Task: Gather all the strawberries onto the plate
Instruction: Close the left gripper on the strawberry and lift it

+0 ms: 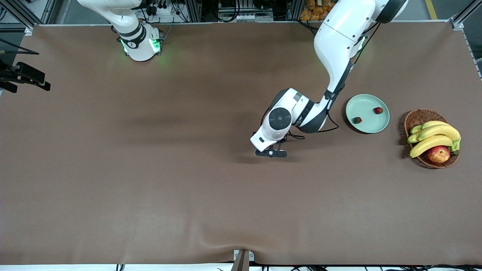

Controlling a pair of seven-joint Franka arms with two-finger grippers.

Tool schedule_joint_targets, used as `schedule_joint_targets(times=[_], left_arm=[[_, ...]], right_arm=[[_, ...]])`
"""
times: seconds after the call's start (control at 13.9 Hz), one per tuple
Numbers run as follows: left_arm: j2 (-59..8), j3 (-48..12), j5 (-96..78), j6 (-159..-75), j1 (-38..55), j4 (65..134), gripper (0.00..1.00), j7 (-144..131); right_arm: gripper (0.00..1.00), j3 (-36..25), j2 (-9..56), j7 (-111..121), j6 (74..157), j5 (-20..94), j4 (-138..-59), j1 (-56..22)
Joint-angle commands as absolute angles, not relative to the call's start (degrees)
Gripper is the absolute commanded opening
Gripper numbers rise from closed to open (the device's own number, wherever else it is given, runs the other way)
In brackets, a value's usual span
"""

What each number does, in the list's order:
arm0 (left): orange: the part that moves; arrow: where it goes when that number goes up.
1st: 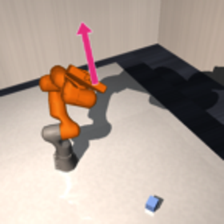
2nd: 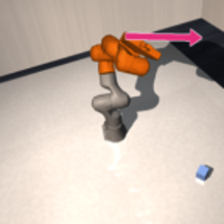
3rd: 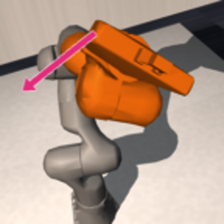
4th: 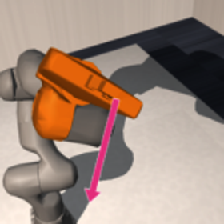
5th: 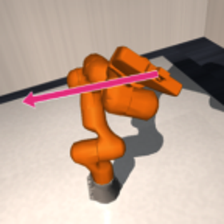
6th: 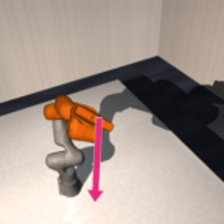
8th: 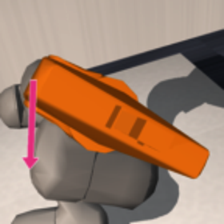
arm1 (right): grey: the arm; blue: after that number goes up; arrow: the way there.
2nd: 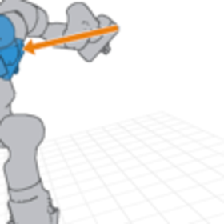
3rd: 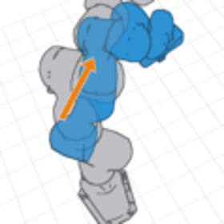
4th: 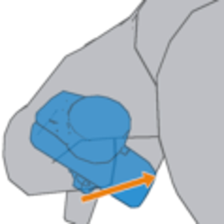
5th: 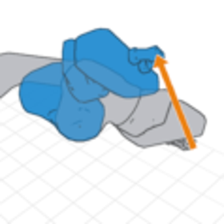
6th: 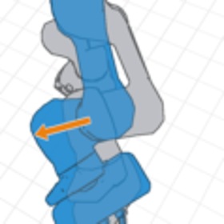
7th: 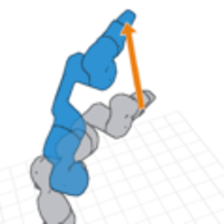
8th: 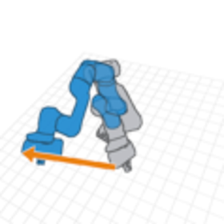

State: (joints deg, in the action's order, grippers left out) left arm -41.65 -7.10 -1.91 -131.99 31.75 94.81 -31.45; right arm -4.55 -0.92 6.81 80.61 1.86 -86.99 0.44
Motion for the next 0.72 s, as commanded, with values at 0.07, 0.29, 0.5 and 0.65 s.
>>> schedule_joint_targets(times=[0.07,0.29,0.5,0.65], left_arm=[[-41.31,-6.86,-0.35,-132.1,32.26,95.1,0.35,-32.96],[-41.31,-6.86,-0.35,-132.01,32.17,95.1,0.16,-32.96],[-40.52,-6.86,-0.26,-131.14,31.47,95.19,0.11,-32.78],[-36.85,-6.5,-0.26,-126.07,29.11,95.01,0.13,-32.17]], right_arm=[[1.0,-3.25,-2.37,7.2,80.33,1.23,-88.42,1.06],[1.0,-3.08,-2.46,7.38,79.28,1.23,-88.51,0.88],[1.0,-3.16,-2.55,6.16,80.5,1.49,-88.51,1.32],[1.0,-3.34,-2.55,2.83,80.86,1.67,-88.51,1.41]])
